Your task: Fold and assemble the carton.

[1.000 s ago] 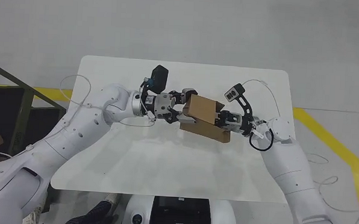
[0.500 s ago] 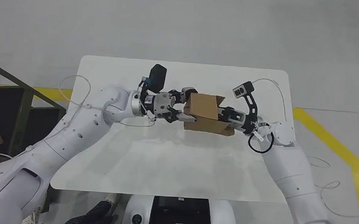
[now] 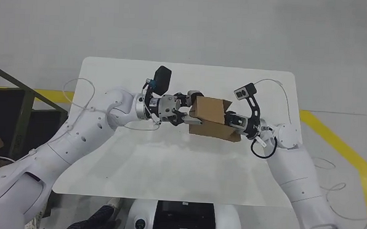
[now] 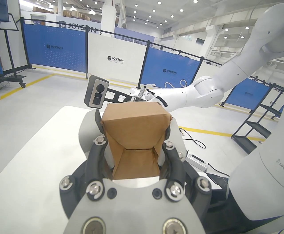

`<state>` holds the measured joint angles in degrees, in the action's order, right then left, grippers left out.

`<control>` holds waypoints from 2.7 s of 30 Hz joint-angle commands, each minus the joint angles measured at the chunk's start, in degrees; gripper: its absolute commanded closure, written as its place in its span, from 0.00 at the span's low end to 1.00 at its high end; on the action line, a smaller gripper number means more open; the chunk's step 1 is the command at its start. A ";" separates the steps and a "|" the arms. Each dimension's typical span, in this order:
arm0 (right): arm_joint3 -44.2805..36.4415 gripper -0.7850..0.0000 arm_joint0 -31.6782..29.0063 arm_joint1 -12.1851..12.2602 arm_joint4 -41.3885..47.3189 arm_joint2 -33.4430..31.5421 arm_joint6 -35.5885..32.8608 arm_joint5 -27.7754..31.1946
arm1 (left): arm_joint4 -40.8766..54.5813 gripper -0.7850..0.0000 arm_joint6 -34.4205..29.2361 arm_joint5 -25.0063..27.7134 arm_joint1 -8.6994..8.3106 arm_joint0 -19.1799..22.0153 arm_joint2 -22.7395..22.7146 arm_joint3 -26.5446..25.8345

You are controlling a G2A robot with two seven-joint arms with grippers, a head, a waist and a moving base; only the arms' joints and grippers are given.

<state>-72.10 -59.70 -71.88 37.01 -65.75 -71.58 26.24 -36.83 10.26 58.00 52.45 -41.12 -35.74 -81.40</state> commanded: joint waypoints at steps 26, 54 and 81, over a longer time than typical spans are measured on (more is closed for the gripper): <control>-0.77 1.00 0.79 -0.49 0.14 2.27 2.00 2.33 | 0.81 0.42 -0.30 0.00 1.13 0.48 0.97 0.91; -0.26 1.00 2.42 -0.73 -0.05 4.46 1.38 0.08 | 2.37 0.38 -1.66 0.00 1.06 0.97 1.22 0.79; 0.48 1.00 0.62 0.10 0.57 1.40 1.36 2.22 | 1.51 0.28 -1.92 0.00 0.51 -0.29 1.03 1.62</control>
<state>-71.62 -59.10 -71.77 37.66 -64.36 -70.34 28.26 -35.30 8.37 58.00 52.99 -41.37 -34.73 -79.91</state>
